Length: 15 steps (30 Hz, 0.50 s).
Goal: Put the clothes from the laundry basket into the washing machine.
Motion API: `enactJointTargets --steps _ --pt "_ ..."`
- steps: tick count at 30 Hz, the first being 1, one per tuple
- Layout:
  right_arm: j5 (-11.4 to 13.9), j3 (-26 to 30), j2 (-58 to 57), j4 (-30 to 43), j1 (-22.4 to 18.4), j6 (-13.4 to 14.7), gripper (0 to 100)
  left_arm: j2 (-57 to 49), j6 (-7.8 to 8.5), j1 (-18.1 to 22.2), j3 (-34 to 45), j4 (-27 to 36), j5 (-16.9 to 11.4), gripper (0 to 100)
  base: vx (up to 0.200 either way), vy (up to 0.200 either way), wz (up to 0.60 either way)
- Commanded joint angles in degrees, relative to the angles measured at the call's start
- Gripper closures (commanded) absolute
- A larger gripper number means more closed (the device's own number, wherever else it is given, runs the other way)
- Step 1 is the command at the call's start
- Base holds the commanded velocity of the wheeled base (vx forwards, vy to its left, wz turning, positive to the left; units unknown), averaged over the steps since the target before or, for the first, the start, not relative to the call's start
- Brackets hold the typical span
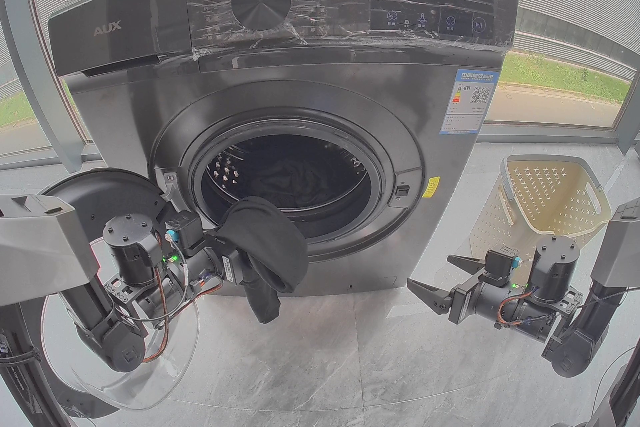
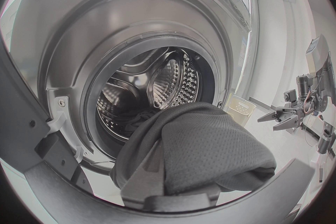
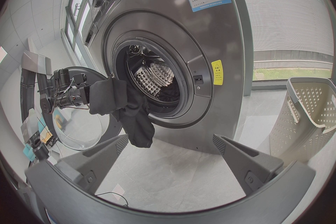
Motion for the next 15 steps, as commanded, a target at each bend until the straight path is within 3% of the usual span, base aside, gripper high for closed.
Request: enactJointTargets --steps 1,10,14,15 --pt "0.06 0.29 0.10 -0.04 0.16 0.02 0 0.56 -0.01 0.02 -0.10 -0.25 -0.02 100 0.000 0.000 0.00" --pt "-0.03 0.46 -0.26 -0.04 1.56 -0.07 0 2.85 0.17 -1.74 -1.86 -0.34 0.33 100 0.000 0.000 0.00" --pt "-0.21 0.55 -0.52 -0.04 2.62 -0.07 0 4.61 -0.27 -3.94 -4.06 -0.25 2.62 100 0.000 0.000 0.00" --pt "-0.21 0.55 -0.43 -0.04 3.06 -0.07 0 7.59 -0.36 -5.61 -7.75 -0.25 5.17 100 0.000 0.000 0.00"
